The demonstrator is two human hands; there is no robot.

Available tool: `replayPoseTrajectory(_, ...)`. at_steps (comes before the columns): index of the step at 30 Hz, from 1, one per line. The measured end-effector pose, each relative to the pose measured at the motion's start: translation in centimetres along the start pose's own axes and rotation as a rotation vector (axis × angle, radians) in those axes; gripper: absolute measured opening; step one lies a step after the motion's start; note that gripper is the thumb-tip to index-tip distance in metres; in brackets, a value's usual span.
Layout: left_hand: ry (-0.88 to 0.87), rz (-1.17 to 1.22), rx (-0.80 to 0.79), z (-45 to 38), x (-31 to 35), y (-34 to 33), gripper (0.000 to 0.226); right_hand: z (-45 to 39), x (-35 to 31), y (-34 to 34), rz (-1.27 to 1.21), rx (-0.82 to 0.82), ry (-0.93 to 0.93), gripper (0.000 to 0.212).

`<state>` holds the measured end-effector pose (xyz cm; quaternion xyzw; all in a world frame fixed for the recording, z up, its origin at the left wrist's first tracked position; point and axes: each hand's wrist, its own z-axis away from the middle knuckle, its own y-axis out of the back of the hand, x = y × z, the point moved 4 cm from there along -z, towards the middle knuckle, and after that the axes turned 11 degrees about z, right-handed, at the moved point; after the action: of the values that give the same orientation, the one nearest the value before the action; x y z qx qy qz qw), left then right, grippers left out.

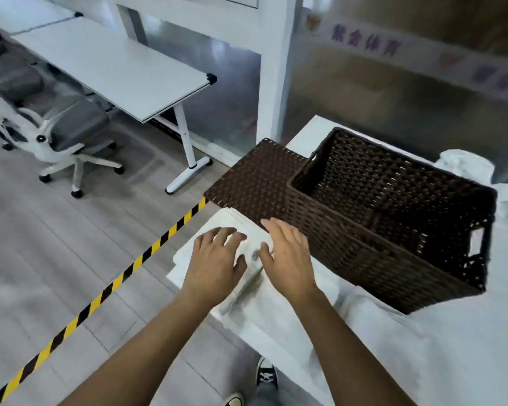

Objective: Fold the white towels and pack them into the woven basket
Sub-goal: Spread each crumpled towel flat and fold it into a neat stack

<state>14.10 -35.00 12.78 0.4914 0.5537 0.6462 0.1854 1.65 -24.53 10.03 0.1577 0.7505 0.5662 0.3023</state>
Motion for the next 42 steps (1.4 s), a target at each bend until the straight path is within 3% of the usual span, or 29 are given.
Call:
replayPoseTrajectory(6, -0.254, 0.106, 0.079, 0.8, 6.1, 2.6, 0.026, 5.4, 3.0, 6.3, 0.004, 0.171, -0.175, 0.047)
replayPoseTrajectory(14, -0.458, 0.197, -0.012, 3.1, 16.5, 1.9, 0.028, 15.4, 9.4, 14.5, 0.036, 0.291, -0.404, 0.051)
replayPoseTrajectory(29, -0.609, 0.277, -0.148, 11.4, 39.9, -7.5, 0.031, 36.1, 27.3, 24.1, 0.072, 0.334, -0.635, 0.052)
replayPoseTrajectory(36, -0.600, 0.294, -0.239, 14.7, 46.1, -13.5, 0.030, 42.8, 34.7, 24.7, 0.062, 0.298, -0.691, 0.053)
replayPoseTrajectory(42, -0.594, 0.264, -0.281, 13.1, 50.7, -17.7, 0.030, 43.4, 41.4, 24.5, 0.043, 0.289, -0.705, 0.052)
